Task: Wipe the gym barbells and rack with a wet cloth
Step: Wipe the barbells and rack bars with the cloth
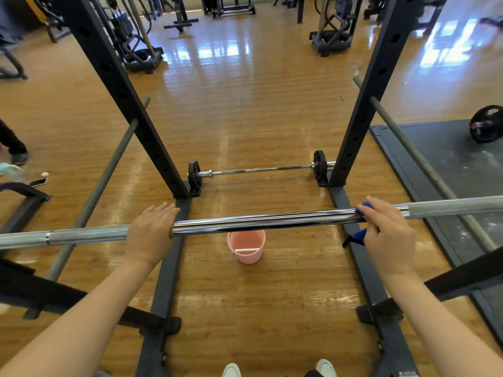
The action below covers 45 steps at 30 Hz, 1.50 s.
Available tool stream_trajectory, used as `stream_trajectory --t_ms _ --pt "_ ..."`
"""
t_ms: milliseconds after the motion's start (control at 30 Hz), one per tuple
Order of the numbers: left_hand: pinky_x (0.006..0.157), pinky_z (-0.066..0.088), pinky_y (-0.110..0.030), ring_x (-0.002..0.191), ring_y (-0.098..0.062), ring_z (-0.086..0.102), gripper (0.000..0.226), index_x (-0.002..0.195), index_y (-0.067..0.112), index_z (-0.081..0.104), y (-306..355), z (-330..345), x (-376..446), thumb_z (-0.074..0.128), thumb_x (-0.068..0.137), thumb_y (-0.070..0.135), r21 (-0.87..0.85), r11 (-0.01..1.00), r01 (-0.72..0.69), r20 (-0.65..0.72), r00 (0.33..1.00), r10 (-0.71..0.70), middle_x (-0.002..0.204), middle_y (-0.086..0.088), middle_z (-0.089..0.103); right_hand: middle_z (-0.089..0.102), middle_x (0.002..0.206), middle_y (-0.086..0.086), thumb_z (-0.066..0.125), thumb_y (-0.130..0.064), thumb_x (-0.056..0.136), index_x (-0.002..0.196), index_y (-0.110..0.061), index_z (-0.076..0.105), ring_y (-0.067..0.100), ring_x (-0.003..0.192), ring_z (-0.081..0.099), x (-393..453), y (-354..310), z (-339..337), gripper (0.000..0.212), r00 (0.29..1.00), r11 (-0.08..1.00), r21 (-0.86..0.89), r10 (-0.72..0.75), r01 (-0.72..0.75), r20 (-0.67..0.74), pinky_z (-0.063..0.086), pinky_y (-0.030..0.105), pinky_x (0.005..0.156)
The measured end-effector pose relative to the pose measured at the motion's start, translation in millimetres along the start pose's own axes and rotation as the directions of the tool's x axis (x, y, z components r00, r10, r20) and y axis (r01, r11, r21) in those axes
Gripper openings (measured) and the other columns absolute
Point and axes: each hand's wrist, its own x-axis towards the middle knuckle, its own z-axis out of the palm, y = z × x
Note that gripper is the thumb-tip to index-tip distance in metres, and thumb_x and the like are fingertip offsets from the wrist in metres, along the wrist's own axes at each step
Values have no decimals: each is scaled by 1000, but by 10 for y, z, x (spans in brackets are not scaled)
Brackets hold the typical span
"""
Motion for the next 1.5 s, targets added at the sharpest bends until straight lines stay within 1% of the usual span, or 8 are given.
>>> stream_trajectory --t_ms 233,400,567,733,967,1233,1400,1500 --pt "89 48 -49 95 -35 68 43 99 -5 69 -34 65 -18 70 59 -18 -2 1000 -24 -48 999 24 97 -20 70 65 108 26 56 15 83 99 9 69 42 103 61 94 225 -97 22 988 992 -30 123 -126 -88 43 49 97" --pt "91 46 -47 98 -33 67 38 102 -3 69 -60 116 -37 49 69 -3 13 999 -53 -88 995 54 99 -19 70 64 113 23 56 16 81 103 7 68 38 107 60 -83 172 -53 26 999 999 -14 -36 36 -3 43 47 97" --pt "91 47 -48 96 -33 68 33 100 -3 69 -45 110 -22 54 70 -8 12 999 -30 -84 996 31 98 -19 71 65 111 24 55 9 86 102 7 68 39 106 60 29 222 -83 21 987 992 -17 127 -129 -98 40 44 99" --pt "88 48 -49 96 -34 67 40 98 -2 70 -10 66 -19 71 61 -16 -4 1000 4 -47 999 -4 100 -19 70 65 111 22 52 9 84 100 6 69 37 107 60 -46 42 12 25 999 999 17 -31 31 -11 41 43 99" --pt "91 46 -51 101 -36 65 47 100 -2 70 61 0 -22 76 55 -15 2 998 61 23 998 -61 104 -19 69 65 112 22 56 11 85 103 6 68 36 110 59 5 67 -19 22 975 979 55 199 -195 -95 39 41 102" --pt "92 45 -51 104 -35 64 54 107 -2 67 63 -36 -18 78 55 -13 -9 998 69 74 995 -68 106 -18 69 64 113 22 56 15 83 104 6 67 36 112 58 -51 107 -65 25 982 984 64 169 -164 -87 42 48 101" --pt "109 27 -48 128 -34 45 93 133 0 47 80 -83 -41 89 50 5 36 994 101 164 981 -106 133 -20 53 65 112 23 57 12 84 104 6 67 36 110 59 21 111 -48 24 971 976 86 209 -199 -119 43 50 100" --pt "112 9 -45 143 -29 15 82 139 5 37 51 -86 5 79 69 6 56 998 12 59 998 -15 143 -21 40 64 113 23 57 13 84 105 7 67 37 111 59 8 134 -46 24 974 979 54 200 -196 -102 43 51 100"
